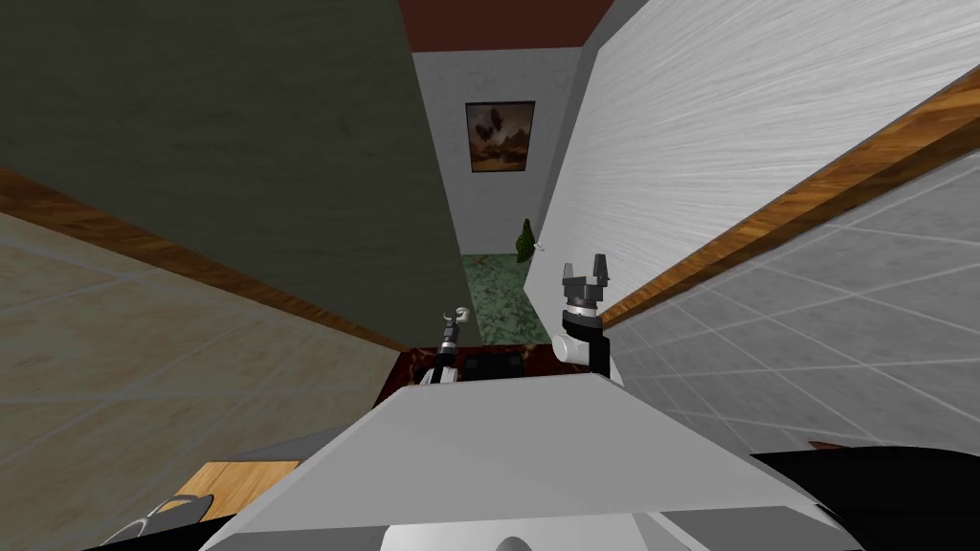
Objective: Push the door open
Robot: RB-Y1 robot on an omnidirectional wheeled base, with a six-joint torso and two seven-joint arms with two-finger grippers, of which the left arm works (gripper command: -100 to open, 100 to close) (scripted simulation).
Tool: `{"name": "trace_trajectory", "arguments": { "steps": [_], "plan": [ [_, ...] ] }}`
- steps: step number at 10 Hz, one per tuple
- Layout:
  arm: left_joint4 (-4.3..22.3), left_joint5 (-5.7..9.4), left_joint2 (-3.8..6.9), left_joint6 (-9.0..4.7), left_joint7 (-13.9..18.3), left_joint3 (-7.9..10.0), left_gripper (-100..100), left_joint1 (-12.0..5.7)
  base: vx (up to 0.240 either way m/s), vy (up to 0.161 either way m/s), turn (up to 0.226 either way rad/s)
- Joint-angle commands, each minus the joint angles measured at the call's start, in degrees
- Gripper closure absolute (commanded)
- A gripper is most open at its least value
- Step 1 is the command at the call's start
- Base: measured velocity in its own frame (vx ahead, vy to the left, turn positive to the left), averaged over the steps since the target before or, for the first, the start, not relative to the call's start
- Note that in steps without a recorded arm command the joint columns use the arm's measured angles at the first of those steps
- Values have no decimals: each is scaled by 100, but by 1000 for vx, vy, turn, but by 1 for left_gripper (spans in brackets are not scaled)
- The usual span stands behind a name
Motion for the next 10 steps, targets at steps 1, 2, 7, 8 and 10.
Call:
{"name": "trace_trajectory", "arguments": {
  "steps": [1,2,7,8,10],
  "plan": [
    [4,-2,-8,-13,3,-11,100,20,0,0,0],
    [4,-2,-8,-13,3,-11,100,20,0,0,0],
    [60,118,154,26,-77,255,100,-76,147,-42,40],
    [75,146,177,32,-96,316,100,-95,218,-51,58],
    [106,208,215,46,-138,451,100,-137,186,-74,64]
  ]
}}
